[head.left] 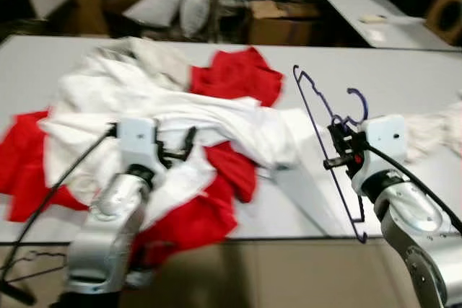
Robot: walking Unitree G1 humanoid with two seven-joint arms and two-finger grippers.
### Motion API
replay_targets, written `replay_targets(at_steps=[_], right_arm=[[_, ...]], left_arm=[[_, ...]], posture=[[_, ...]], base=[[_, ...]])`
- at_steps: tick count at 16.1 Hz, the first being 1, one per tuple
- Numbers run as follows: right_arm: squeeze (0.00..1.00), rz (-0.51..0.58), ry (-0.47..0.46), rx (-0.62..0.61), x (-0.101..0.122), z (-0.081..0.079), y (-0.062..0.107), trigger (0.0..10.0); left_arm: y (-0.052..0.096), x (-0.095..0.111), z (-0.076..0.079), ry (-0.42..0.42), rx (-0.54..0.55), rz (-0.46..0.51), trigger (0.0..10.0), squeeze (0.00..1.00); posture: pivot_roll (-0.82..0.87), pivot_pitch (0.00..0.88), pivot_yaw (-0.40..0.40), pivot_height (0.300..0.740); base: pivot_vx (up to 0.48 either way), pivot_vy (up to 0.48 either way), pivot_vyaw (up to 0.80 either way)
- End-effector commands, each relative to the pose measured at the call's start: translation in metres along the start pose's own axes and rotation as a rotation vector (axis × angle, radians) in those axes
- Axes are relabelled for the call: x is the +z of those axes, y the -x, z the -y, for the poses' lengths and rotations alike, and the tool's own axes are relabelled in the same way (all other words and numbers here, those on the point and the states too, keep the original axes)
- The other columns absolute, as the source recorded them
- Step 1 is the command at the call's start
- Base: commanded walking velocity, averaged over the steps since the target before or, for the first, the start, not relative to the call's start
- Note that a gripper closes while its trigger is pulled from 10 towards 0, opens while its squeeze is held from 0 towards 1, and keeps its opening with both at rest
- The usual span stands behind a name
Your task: Hang hanger
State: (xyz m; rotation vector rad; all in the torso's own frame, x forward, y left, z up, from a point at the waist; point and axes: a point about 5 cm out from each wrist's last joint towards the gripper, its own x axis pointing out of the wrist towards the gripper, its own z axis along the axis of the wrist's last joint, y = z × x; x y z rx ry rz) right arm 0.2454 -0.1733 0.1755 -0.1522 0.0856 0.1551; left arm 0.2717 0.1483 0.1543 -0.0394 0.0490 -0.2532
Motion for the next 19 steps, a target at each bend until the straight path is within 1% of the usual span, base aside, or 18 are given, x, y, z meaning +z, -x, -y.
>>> replay_targets(at_steps=[1,2,4,6,9,10,13,15,17,18,19], right_arm=[[0.0,0.021,-0.02,-0.017,0.003,0.0,-0.001,10.0],[0.0,0.014,-0.04,-0.029,0.0,0.0,-0.001,10.0],[0.0,0.008,-0.004,-0.05,-0.002,0.002,-0.001,10.0],[0.0,0.005,-0.055,-0.048,-0.005,0.004,0.001,10.0],[0.0,0.037,-0.052,-0.061,0.0,0.002,-0.001,10.0],[0.0,0.033,-0.078,-0.055,0.0,0.0,-0.001,10.0],[0.0,0.024,-0.089,-0.043,-0.001,-0.001,-0.002,10.0],[0.0,0.007,-0.105,-0.061,-0.004,0.001,-0.002,10.0],[0.0,0.008,-0.108,-0.056,-0.004,0.0,-0.001,10.0],[0.0,0.019,-0.085,-0.045,-0.003,-0.001,-0.001,10.0],[0.0,0.017,-0.08,-0.046,-0.004,-0.001,-0.001,10.0]], left_arm=[[0.001,0.001,-0.003,-0.022,0.026,0.008,10.0,0.0],[0.001,-0.001,-0.001,-0.031,0.018,0.005,10.0,0.0],[0.001,-0.003,0.002,-0.03,0.007,0.006,10.0,0.0],[-0.001,-0.003,0.005,-0.027,0.003,0.006,10.0,0.0],[-0.001,-0.003,0.006,-0.03,-0.003,0.006,10.0,0.0],[-0.001,-0.004,0.006,-0.03,-0.004,0.005,10.0,0.0],[-0.001,-0.004,0.007,-0.033,-0.009,0.004,10.0,0.0],[-0.001,-0.004,0.011,0.001,-0.019,0.012,10.0,0.0],[-0.001,-0.002,0.013,-0.009,-0.038,0.021,10.0,0.0],[-0.002,-0.002,0.015,-0.003,-0.054,0.026,10.0,0.0],[-0.002,-0.001,0.015,-0.007,-0.06,0.038,10.0,0.0]], posture=[[0.03,0.015,-0.048,0.74],[0.03,0.014,-0.044,0.74],[0.02,0.014,-0.041,0.74],[0.02,0.014,-0.038,0.74],[0.02,0.015,-0.036,0.74],[0.02,0.016,-0.037,0.74],[0.03,0.017,-0.038,0.74],[0.02,0.018,-0.037,0.74],[0.02,0.018,-0.036,0.74],[0.02,0.018,-0.033,0.74],[0.02,0.018,-0.032,0.74]], base=[[0.0,-0.439,0.0],[0.0,-0.442,0.0],[0.0,-0.442,0.0],[0.0,-0.439,0.0],[0.0,-0.44,0.0],[0.0,-0.439,0.0],[0.0,-0.435,0.0],[0.0,0.0,0.0],[0.0,0.0,0.0],[0.0,0.0,0.0],[0.0,0.0,-0.8]])
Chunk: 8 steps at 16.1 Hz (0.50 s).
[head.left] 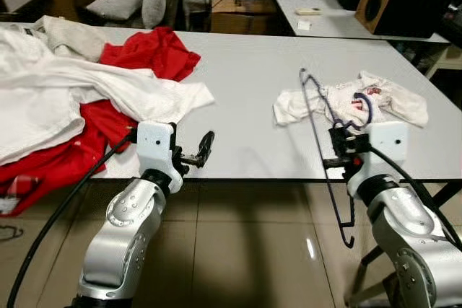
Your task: Hang hanger
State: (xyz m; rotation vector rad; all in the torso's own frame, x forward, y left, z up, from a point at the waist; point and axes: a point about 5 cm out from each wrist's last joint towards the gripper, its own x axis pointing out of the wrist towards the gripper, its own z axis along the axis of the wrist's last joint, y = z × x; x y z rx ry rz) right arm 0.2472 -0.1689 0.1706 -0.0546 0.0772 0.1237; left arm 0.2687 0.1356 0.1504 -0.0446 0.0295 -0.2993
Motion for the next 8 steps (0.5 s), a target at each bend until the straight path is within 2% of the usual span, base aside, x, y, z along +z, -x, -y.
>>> replay_targets(at_steps=[1,2,4,8], right_arm=[[0.0,0.001,0.02,-0.025,-0.0002,0.0039,0.0015,10.0],[0.0,0.002,0.028,-0.028,-0.0004,0.0043,0.0016,10.0],[0.0,0.008,0.042,-0.041,-0.001,0.0055,0.0018,10.0],[0.0,-0.001,0.11,-0.068,-0.0045,0.0069,0.0012,10.0]], left_arm=[[-0.0018,0.0051,0.002,-0.006,-0.016,0.03,10.0,0.0],[-0.0017,0.0058,0.0014,-0.006,-0.016,0.033,10.0,0.0],[-0.0018,0.0052,-0.0009,-0.008,-0.01,0.029,10.0,0.0],[0.0,-0.0004,-0.007,-0.026,0.01,0.002,10.0,0.0]], posture=[[0.02,0.018,-0.03,0.74],[0.02,0.018,-0.029,0.74],[0.02,0.016,-0.026,0.74],[0.01,0.011,-0.028,0.74]], base=[[0.0,0.0,-0.8],[0.0,0.0,-0.8],[0.27,0.0,-0.7],[0.282,0.0,0.0]])
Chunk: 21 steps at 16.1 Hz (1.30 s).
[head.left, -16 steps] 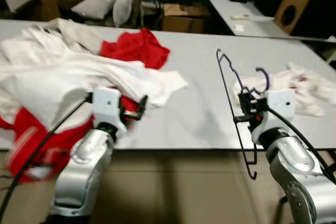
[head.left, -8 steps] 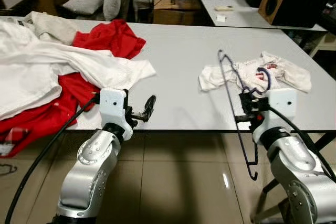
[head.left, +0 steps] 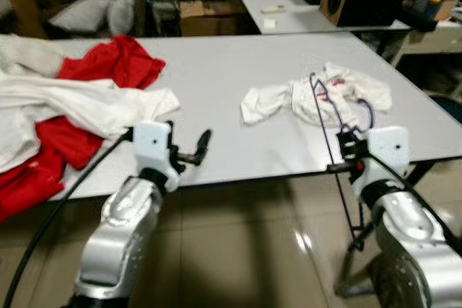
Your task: Hang hanger
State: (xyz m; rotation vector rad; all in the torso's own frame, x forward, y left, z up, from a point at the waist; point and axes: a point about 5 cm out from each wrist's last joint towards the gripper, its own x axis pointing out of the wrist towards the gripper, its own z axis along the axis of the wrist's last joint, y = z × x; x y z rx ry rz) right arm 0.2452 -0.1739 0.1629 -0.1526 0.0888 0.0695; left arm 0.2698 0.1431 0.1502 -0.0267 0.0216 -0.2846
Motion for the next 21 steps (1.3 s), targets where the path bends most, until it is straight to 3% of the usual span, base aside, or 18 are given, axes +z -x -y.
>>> replay_targets(at_steps=[1,15,21], right_arm=[[0.0,0.018,0.018,-0.01,0.003,0.0029,-0.0011,10.0],[0.0,-0.006,-0.006,0.016,-0.0014,0.0016,-0.0013,10.0],[0.0,0.007,-0.011,0.004,0.0002,0.0028,-0.0016,10.0]], left_arm=[[-0.0006,-0.0016,-0.0011,-0.008,0.001,-0.007,10.0,0.0],[0.0015,-0.0086,-0.006,-0.019,0.003,-0.039,10.0,0.0],[-0.0007,-0.009,-0.0081,-0.024,0.002,-0.047,10.0,0.0]], posture=[[0.01,0.01,-0.029,0.74],[0.01,0.0,-0.027,0.74],[0.02,0.007,-0.02,0.74]], base=[[0.281,0.0,0.0],[0.32,0.0,-0.4],[0.33,0.0,0.0]])
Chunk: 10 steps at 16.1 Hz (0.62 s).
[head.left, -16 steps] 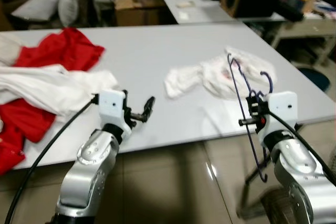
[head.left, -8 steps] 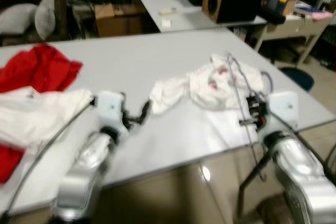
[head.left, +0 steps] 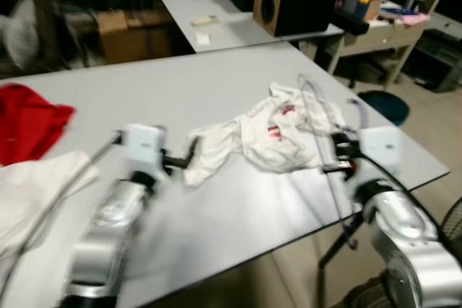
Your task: Hang hanger
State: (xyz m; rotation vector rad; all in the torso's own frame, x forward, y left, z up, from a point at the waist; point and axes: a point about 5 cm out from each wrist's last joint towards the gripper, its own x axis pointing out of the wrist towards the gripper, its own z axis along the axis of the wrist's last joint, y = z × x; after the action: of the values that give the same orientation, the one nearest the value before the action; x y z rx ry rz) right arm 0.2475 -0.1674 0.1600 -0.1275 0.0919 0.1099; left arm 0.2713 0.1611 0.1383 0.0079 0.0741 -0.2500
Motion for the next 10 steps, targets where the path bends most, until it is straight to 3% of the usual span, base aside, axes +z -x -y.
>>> replay_targets(at_steps=[1,3,5,6,10], right_arm=[[0.0,0.004,0.016,-0.033,0.001,0.01,0.002,10.0],[0.0,0.0,0.026,-0.025,0.0,0.011,0.001,10.0],[0.0,-0.025,0.038,-0.025,-0.002,0.016,0.0,10.0],[0.0,-0.053,0.069,-0.022,-0.004,0.024,-0.001,10.0],[0.0,-0.108,0.071,-0.019,-0.008,0.037,0.003,10.0]], left_arm=[[-0.004,0.002,0.01,0.001,-0.036,0.007,10.0,0.0],[-0.006,-0.001,0.011,0.001,-0.052,-0.011,10.0,0.0],[-0.009,-0.009,0.013,-0.019,-0.087,-0.053,10.0,0.0],[-0.016,-0.016,0.006,-0.004,-0.104,-0.088,10.0,1.0],[-0.037,-0.028,0.003,-0.024,-0.194,-0.164,10.0,1.0]], posture=[[0.02,0.007,-0.019,0.74],[0.02,0.004,-0.023,0.74],[0.02,0.002,-0.026,0.74],[0.02,0.0,-0.022,0.74],[0.01,0.0,-0.007,0.74]], base=[[0.326,0.0,0.0],[0.3,0.0,0.0],[0.0,0.0,0.0],[0.0,0.0,0.0],[0.0,0.0,0.0]])
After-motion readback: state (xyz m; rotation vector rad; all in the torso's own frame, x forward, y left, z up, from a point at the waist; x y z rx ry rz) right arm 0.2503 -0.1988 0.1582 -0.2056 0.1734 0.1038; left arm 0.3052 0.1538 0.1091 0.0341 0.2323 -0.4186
